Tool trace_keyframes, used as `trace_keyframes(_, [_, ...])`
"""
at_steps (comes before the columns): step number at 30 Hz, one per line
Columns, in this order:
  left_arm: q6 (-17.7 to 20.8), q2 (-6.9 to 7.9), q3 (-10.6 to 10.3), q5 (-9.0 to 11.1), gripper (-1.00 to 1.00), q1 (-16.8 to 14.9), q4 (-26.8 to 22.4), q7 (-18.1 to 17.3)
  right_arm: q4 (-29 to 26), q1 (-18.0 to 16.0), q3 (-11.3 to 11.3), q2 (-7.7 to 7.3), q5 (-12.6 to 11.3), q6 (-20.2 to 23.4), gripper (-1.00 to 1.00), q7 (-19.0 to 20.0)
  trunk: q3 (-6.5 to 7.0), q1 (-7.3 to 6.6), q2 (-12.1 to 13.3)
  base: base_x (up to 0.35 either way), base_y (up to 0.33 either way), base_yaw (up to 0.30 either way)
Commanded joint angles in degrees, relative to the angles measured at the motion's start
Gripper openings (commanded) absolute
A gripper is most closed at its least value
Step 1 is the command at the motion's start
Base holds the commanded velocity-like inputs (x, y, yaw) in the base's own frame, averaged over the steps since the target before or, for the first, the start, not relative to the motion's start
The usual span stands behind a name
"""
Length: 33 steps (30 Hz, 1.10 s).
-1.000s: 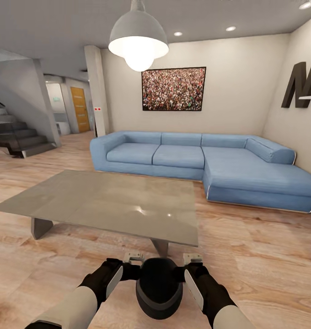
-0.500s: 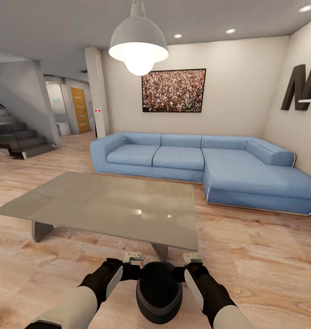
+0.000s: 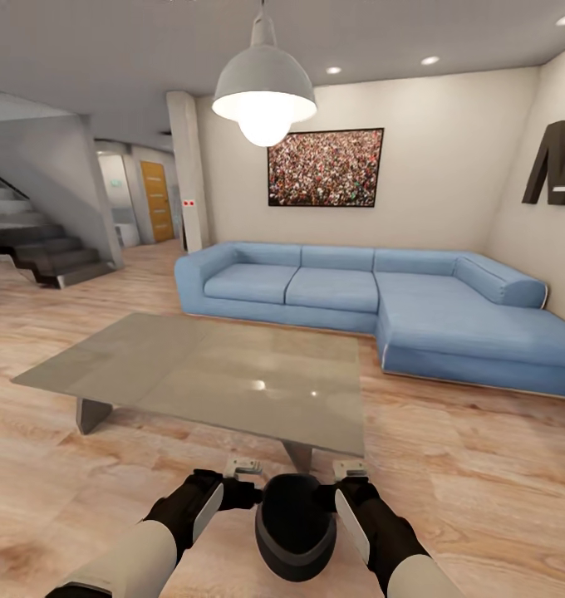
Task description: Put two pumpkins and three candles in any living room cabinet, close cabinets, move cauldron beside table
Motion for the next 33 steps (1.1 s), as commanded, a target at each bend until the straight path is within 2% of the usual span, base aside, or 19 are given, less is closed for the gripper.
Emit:
trace_keyframes(1, [0.28, 0.03, -0.31, 0.23, 1.00, -0.02, -0.08, 0.00, -0.09, -0.02, 0.10, 0.00, -0.62, 0.19, 1.00, -0.52, 0.12, -0.24, 0.39, -0.014, 0.000, 0.250])
trace_keyframes(13, [0.28, -0.01, -0.31, 0.23, 1.00, -0.03, -0.09, 0.00, -0.10, -0.02, 0.12, 0.00, -0.62, 0.19, 1.00, -0.51, 2.28, -2.87, 5.20, -0.036, 0.000, 0.278])
trace_keyframes(33, [0.19, 0.00, -0.31, 0.23, 1.00, -0.04, -0.08, 0.00, -0.02, -0.02, 0.12, 0.00, -0.65, 0.19, 1.00, -0.22, 5.87, -7.26, 13.22, -0.319, 0.000, 0.288])
